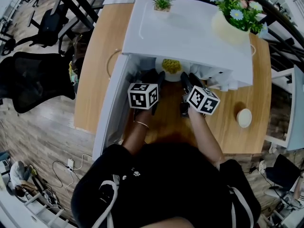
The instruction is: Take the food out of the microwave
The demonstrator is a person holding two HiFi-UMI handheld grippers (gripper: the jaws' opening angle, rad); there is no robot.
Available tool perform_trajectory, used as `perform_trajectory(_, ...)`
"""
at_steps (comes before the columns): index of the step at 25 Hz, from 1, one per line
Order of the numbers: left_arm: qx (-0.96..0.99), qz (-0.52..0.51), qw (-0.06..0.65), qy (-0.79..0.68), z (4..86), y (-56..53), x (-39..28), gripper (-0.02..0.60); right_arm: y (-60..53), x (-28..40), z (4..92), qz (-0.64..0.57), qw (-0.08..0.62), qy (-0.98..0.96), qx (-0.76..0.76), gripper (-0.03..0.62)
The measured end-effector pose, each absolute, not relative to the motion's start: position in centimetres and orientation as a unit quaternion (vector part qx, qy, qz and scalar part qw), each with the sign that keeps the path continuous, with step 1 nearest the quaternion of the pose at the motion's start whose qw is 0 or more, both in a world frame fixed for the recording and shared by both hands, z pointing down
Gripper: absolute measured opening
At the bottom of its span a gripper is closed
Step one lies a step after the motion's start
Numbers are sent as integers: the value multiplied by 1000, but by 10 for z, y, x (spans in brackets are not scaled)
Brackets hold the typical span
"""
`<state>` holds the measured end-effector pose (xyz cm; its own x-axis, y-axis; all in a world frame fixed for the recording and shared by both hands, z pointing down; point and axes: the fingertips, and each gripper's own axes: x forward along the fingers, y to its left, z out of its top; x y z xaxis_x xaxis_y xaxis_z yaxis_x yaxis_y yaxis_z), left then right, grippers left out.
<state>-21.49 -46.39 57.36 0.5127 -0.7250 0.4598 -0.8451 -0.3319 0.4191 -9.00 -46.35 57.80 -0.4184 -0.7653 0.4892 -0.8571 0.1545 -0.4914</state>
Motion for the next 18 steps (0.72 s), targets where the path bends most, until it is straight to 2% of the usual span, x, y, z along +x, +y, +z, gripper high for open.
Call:
perform_trajectory(12,792,33,395,-465,581,-456,-202,149,-453,-106,583,455,-18,-734,504,103)
perform_trajectory(18,784,16,416,-459,579,-455,-201,132,-451,-106,578,465,-29,-733,495,89)
